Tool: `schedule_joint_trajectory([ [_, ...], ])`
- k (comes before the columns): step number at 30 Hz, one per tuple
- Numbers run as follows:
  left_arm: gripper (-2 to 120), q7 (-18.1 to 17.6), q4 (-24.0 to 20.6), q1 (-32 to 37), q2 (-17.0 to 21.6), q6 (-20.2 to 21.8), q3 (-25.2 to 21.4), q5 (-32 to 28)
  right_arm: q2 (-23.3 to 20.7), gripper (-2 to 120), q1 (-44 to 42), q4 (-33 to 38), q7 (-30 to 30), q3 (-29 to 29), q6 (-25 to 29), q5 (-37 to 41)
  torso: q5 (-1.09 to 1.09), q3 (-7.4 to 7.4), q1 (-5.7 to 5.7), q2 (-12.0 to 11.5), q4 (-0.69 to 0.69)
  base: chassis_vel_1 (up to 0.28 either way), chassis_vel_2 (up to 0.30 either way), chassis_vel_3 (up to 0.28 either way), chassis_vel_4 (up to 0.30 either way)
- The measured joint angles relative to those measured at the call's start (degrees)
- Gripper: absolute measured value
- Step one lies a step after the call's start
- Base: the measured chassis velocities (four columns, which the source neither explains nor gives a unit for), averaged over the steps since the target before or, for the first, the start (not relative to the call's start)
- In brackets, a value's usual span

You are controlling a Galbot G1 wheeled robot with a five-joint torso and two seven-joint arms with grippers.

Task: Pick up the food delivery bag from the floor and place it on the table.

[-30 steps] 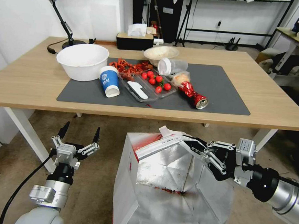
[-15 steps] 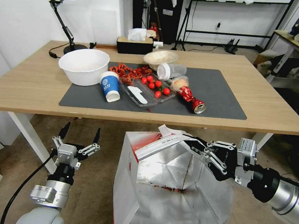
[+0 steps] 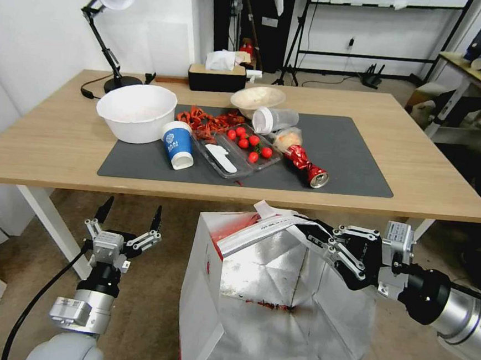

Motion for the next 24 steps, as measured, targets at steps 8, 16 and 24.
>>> schedule_joint_trajectory([
  [8,100,0.0,0.1,-0.1,0.0,0.0,0.1,0.0,0.0,0,0.0,0.0,0.1,0.0,0.0,0.1,0.0,1.18,0.84,2.0,0.0,0.0,0.0,0.0,0.0],
  [16,100,0.0,0.3,-0.2,0.0,0.0,0.3,0.0,-0.1,0,0.2,0.0,0.2,0.1,0.0,0.2,0.0,2.29,1.64,3.9,0.0,0.0,0.0,0.0,0.0],
  [24,100,0.2,0.6,-0.3,-0.1,-0.1,0.4,0.1,0.1,0,0.4,0.0,0.3,0.0,0.0,0.3,0.0,3.44,2.53,6.0,0.0,0.0,0.0,0.0,0.0],
])
